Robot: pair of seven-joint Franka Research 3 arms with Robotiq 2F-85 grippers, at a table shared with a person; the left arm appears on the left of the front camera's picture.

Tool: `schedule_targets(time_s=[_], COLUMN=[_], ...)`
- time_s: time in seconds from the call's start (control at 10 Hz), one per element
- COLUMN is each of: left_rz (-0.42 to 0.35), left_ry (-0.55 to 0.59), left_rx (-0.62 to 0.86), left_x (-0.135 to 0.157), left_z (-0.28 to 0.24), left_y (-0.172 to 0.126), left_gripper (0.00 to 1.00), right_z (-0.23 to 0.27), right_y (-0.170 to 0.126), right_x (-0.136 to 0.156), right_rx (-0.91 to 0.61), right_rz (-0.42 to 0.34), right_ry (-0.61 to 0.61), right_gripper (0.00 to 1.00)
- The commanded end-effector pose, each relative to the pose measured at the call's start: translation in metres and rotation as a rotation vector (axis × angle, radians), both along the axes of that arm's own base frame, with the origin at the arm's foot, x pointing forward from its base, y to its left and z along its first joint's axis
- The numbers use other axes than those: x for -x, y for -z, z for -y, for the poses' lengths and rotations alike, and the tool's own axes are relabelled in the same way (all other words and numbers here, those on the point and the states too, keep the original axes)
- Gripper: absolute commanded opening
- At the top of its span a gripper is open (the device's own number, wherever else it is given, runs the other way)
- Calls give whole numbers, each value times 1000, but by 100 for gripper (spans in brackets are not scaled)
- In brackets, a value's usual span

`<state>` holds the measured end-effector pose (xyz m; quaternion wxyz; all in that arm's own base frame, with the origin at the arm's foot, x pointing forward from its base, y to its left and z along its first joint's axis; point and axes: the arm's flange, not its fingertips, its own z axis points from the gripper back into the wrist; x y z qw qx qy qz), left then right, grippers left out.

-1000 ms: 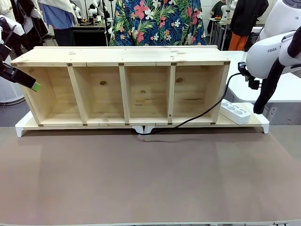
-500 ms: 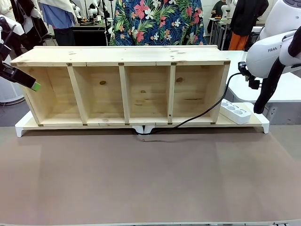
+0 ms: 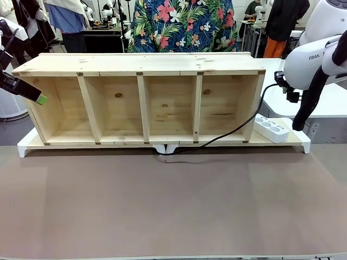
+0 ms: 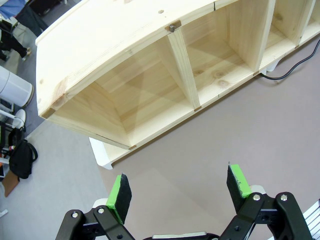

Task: Perform cable management.
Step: Release the Power Cable when the human grasps it.

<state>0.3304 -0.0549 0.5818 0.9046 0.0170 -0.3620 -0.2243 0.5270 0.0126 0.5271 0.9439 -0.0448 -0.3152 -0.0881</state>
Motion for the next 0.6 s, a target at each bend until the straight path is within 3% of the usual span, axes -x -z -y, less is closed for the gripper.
schedule_targets(time_s=[0.0, 0.5], left_rz=[5, 5], left_ry=[-1, -1], left_rx=[2, 2], left_x=[0, 0], left_z=[0, 0], left_y=[0, 0], left_gripper=[100, 100], right_z=[0, 0], right_y=[0, 0], right_x=[0, 0], right_rx=[0, 0], right_rz=[3, 3], right_ry=[0, 0], right_gripper=[15, 15])
